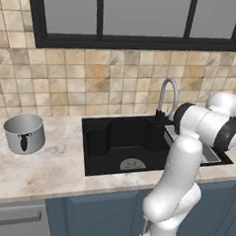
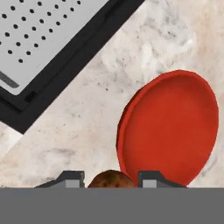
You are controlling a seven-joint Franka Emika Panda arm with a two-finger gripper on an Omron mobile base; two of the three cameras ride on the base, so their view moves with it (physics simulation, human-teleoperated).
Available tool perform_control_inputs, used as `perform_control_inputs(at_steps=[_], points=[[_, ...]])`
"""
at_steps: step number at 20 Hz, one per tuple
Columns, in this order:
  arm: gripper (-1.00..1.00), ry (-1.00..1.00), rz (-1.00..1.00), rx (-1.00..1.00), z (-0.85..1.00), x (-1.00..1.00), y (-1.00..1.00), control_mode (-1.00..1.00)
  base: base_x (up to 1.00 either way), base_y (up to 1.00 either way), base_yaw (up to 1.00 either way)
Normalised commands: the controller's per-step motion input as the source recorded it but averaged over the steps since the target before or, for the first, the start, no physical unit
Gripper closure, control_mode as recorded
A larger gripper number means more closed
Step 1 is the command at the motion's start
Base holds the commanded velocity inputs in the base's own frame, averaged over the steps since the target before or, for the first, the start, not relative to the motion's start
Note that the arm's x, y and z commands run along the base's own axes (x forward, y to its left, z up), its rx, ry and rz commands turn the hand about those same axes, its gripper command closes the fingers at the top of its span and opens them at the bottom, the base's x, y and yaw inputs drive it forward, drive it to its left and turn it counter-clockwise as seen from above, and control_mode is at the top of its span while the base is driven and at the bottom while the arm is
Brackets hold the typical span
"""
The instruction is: Pick the sweet potato from the sink and place it in the bowl. Then pick the bowl and place it in the microwave. Then close the microwave door and press the start button.
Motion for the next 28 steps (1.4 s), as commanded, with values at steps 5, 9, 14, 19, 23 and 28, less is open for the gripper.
perform_control_inputs(at_steps=[5,9,14,19,23,28], points=[[1.00,0.06,0.13,0.01,-0.19,0.21,-0.33,-1.00,0.00,0.00,0.00],[1.00,0.01,0.14,0.07,0.00,0.28,-0.47,-1.00,0.00,0.00,0.00],[1.00,0.04,0.13,0.09,0.01,0.30,-0.43,-1.00,0.00,0.00,0.00],[1.00,0.11,0.12,0.05,-0.23,0.22,-0.21,-1.00,0.00,0.00,0.00],[1.00,0.14,0.10,0.02,-0.45,0.24,-0.02,-1.00,0.00,0.00,0.00],[1.00,0.11,0.11,0.00,-0.50,0.22,0.00,-1.00,0.00,0.00,0.00]])
